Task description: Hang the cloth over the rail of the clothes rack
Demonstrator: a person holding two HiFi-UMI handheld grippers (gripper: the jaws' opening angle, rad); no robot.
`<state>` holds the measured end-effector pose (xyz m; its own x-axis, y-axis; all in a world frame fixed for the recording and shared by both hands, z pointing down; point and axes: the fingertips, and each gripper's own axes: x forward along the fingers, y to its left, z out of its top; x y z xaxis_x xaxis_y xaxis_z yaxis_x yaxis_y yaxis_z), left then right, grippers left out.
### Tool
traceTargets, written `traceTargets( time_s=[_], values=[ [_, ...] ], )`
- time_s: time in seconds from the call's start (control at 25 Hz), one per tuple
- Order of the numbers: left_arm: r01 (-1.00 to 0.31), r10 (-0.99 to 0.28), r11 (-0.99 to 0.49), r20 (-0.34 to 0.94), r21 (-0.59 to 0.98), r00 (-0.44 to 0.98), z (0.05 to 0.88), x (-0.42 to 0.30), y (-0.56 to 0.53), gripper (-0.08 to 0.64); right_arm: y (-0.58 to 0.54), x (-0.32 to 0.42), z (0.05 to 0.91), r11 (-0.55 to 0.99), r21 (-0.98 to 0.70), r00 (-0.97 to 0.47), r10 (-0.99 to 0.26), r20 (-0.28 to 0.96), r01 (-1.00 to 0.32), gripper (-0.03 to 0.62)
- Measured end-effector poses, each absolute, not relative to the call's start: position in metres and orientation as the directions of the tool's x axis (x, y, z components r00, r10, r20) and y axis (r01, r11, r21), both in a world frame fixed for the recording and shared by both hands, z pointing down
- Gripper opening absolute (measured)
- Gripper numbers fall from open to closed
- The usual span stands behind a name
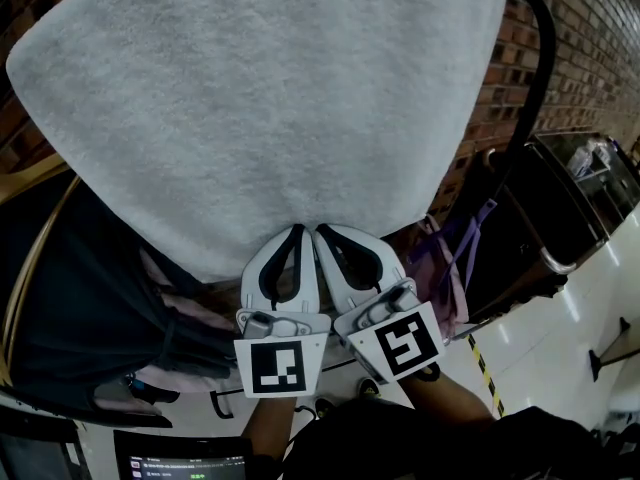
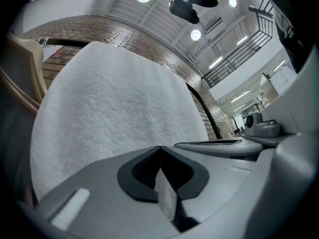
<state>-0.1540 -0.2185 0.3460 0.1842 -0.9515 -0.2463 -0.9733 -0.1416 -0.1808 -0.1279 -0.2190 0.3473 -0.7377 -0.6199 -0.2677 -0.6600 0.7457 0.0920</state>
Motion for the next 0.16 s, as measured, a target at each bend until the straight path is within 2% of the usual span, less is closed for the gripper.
traceTargets(
  time_s=[0.16],
  values=[
    [-0.976, -0.954, -0.139, -0.244, -0.166, 0.177, 0.3477, -0.1552, -0.219, 0.008, -0.2196, -0.129, 0.3491, 0.752, 0.088, -0.744, -0.615, -0.261, -0.653, 0.005]
  ],
)
